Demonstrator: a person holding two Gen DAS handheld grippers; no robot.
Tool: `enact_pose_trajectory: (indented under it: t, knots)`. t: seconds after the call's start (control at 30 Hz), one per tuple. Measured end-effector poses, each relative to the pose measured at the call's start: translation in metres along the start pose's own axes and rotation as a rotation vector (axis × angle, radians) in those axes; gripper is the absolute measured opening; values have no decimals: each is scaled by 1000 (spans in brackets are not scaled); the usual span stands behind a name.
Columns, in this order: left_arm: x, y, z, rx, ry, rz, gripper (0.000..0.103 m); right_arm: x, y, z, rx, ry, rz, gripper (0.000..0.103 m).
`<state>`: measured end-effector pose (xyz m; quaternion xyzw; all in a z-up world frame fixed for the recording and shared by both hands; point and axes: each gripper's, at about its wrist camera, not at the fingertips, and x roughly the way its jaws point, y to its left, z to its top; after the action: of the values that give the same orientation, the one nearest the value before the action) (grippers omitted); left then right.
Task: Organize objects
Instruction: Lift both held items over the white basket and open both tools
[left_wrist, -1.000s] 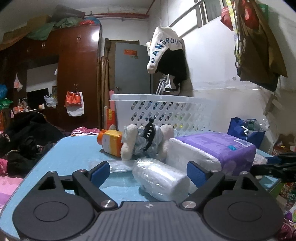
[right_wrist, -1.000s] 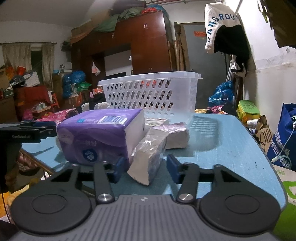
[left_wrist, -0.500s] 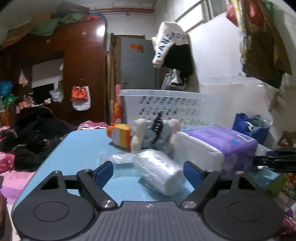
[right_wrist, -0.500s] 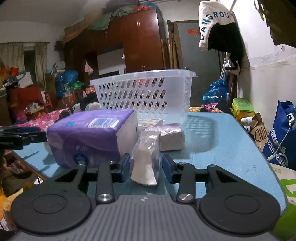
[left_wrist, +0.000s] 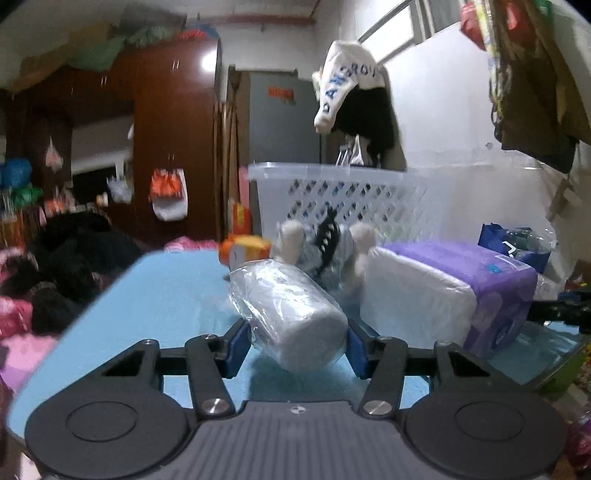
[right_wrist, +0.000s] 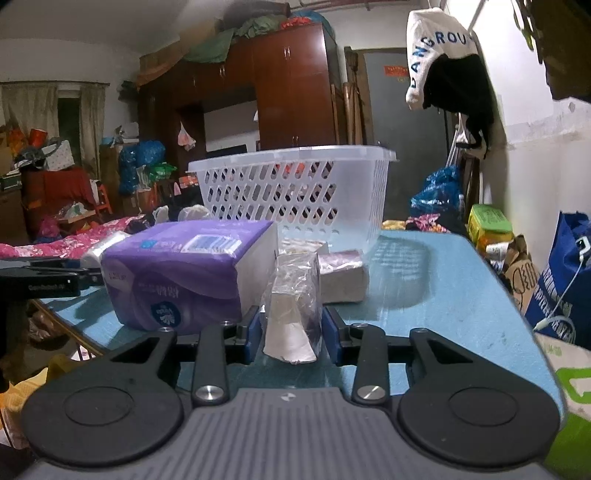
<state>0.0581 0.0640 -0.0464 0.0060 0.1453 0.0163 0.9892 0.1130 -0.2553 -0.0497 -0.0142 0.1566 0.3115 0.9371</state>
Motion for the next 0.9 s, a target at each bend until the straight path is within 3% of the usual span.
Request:
enact_pose_trajectory:
  t: [0.27,0.37,0.5,0.6,0.7,0.8,0.9]
  knots:
    - [-18,2,23,18,-108,-31,57,-14,-5,20,-13,-72,4,38]
    - [-16,-2,60,36,-156,-78,57,-10,-5,51,-34,-113,18,38]
    - [19,-15,133,43,-161,-144,57,22,-4,117,-70,-152,-6,38]
    - [66,-24,181,51,-85,-159,57,70,-7,165,-66,-94,-49,38]
    - [120,-28,206,44,29,-115,57,123,-17,192,-33,16,-100,38]
    - [171,-20,210,-1,164,-116,57,162,-28,197,-11,108,-117,38]
    - [198,-14,202,-25,242,-133,59,186,-34,190,-25,189,-127,40]
